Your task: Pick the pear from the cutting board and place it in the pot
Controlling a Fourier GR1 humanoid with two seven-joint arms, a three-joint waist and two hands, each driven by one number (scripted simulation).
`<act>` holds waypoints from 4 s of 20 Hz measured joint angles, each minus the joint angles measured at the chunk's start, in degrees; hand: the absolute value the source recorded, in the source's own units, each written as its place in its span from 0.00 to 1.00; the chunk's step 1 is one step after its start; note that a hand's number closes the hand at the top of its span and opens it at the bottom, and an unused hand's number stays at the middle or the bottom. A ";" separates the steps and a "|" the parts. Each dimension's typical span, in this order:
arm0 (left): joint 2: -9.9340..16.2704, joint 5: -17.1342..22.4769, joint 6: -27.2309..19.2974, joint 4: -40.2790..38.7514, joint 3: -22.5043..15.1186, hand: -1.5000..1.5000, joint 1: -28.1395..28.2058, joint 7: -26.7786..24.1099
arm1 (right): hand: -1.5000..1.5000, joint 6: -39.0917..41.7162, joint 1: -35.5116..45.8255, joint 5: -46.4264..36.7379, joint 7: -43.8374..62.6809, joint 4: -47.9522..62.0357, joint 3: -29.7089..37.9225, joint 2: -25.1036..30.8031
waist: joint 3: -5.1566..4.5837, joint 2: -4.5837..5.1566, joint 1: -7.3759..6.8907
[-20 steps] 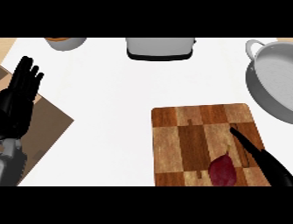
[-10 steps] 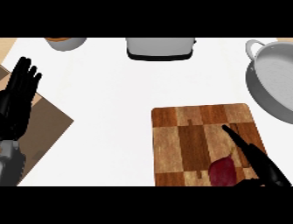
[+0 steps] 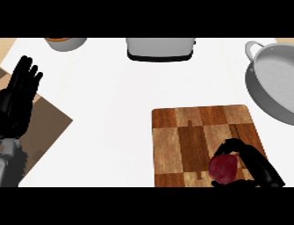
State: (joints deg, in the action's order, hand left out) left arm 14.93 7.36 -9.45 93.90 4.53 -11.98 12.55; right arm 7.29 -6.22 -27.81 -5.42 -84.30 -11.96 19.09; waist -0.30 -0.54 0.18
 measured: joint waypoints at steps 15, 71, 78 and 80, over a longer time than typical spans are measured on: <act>-0.63 -1.49 -0.27 1.06 1.23 0.50 1.31 0.88 | 1.00 3.24 -10.13 -14.55 -26.48 -14.09 -9.02 23.15 | 0.32 -0.27 1.43; -3.54 -3.28 2.23 -0.24 -0.31 0.50 -3.11 0.38 | 0.00 -11.25 42.74 3.63 -40.91 59.08 20.20 23.98 | 0.73 1.67 -4.08; -3.85 -3.07 2.46 -0.33 -0.23 0.50 -3.11 -0.09 | 0.00 0.62 47.25 4.11 -45.38 67.92 20.07 22.60 | 0.86 1.82 -4.13; -3.82 -2.90 2.66 -0.55 -0.05 0.50 -3.16 -0.44 | 0.00 4.82 48.62 6.07 -46.52 69.47 21.65 22.32 | 0.92 1.77 -3.91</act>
State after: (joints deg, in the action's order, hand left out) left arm 11.10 4.46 -6.79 93.35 4.47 -15.14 12.11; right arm 12.11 42.40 -21.74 -51.94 -14.83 9.69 41.41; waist 0.62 1.23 -3.73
